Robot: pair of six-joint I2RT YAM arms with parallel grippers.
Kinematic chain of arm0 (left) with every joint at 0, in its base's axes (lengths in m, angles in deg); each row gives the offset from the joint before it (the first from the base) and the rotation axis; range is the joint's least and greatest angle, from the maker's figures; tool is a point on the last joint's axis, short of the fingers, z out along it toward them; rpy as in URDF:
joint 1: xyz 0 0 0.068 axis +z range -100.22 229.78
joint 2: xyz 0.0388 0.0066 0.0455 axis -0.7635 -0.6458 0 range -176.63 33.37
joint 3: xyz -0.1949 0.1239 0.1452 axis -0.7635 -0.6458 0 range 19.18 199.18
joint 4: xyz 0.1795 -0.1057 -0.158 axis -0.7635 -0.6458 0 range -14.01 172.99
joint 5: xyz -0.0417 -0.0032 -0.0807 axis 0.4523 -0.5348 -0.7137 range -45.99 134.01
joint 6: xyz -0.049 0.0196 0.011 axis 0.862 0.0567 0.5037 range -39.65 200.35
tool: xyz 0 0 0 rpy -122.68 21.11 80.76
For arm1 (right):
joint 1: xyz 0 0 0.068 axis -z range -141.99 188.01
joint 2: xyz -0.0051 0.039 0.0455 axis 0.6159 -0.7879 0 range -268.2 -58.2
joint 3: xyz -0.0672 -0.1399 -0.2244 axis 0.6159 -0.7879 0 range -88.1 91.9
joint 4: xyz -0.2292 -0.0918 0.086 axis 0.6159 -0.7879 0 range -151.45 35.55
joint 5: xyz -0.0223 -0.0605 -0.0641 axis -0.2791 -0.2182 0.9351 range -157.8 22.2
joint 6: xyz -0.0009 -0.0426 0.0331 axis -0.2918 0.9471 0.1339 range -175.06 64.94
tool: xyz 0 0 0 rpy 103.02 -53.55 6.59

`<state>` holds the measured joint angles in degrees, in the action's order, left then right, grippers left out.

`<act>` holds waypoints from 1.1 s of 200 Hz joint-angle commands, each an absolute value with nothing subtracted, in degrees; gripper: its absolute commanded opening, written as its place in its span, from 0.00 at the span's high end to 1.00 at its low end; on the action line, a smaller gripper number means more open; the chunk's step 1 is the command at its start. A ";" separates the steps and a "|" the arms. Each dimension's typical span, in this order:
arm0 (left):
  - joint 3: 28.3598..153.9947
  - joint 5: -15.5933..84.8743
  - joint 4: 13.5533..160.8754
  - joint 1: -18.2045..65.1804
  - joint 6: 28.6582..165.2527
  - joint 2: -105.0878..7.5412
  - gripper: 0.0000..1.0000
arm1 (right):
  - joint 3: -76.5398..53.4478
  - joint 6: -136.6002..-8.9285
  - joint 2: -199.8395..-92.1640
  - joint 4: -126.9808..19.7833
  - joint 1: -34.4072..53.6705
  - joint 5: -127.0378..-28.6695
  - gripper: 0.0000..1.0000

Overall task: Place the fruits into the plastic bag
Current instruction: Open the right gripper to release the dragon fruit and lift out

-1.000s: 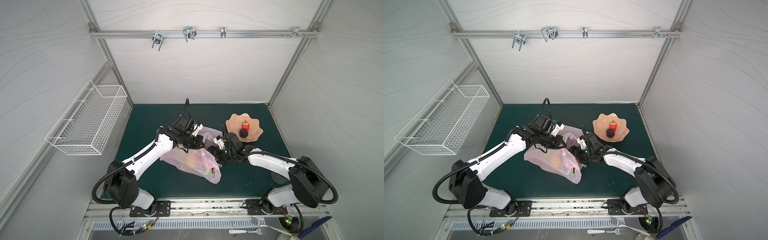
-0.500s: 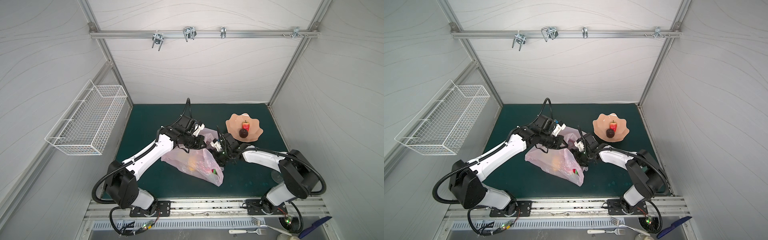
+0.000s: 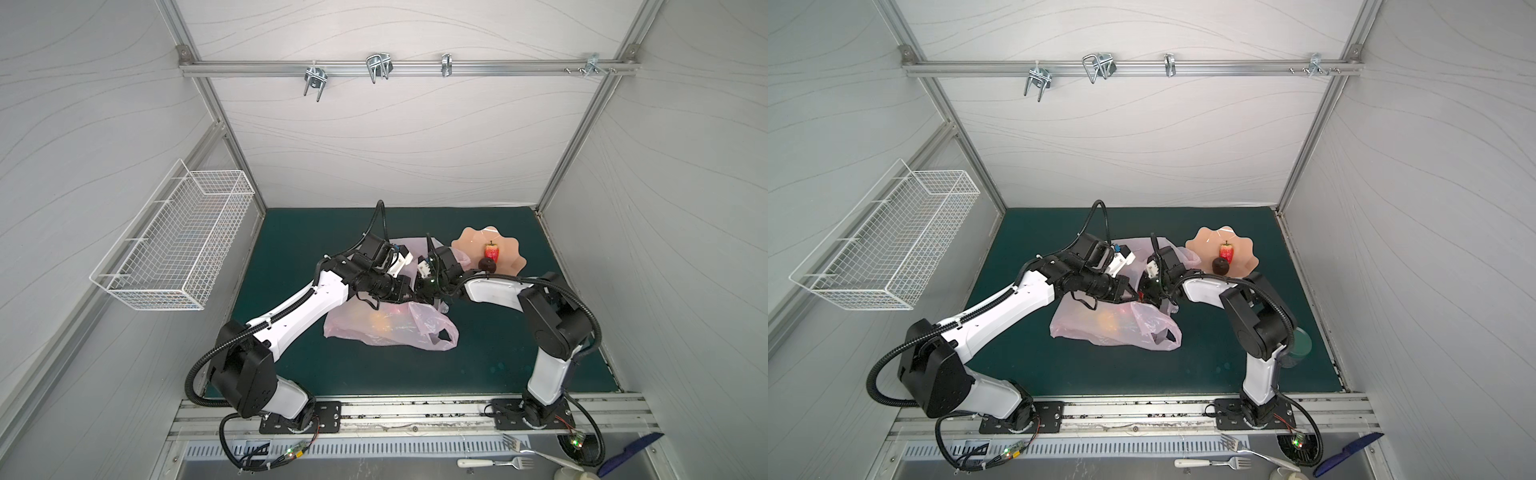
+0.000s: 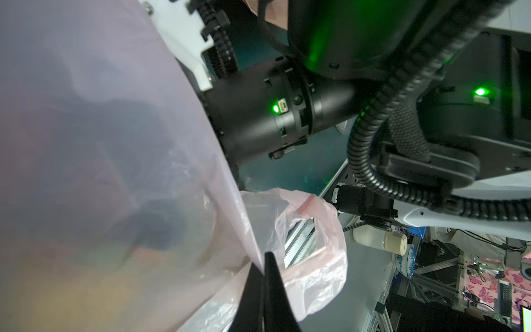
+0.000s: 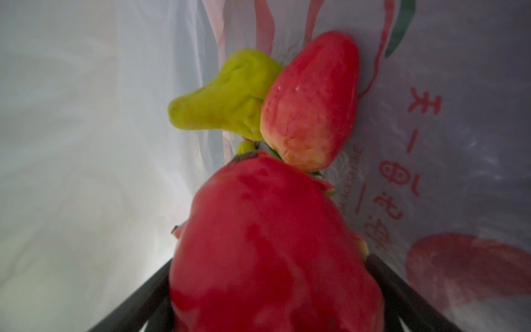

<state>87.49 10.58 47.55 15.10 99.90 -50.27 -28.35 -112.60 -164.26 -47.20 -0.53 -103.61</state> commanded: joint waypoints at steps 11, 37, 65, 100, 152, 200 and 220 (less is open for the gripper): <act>87.04 10.06 49.77 14.80 98.10 -50.13 1.00 | -27.28 -123.25 -167.10 -36.17 -2.23 -105.82 0.70; 86.69 10.11 49.88 15.05 97.91 -50.30 1.00 | -24.64 -124.52 -168.87 -36.81 -4.11 -106.15 0.55; 86.50 9.57 50.17 16.06 97.97 -49.91 1.00 | -24.87 -125.58 -168.28 -37.17 -4.58 -105.33 0.25; 86.59 9.35 49.87 16.81 98.02 -49.09 1.00 | -24.55 -122.82 -166.41 -39.66 -4.04 -106.87 0.04; 86.59 9.20 49.07 18.48 98.02 -47.54 1.00 | -27.50 -120.72 -160.63 -44.31 -1.42 -106.95 0.01; 86.56 8.85 49.10 18.69 98.03 -47.33 1.00 | -26.55 -118.65 -159.34 -49.10 -1.27 -108.36 0.01; 86.41 9.19 49.00 18.70 98.04 -46.80 1.00 | -27.48 -118.30 -157.28 -50.80 -0.63 -108.05 0.01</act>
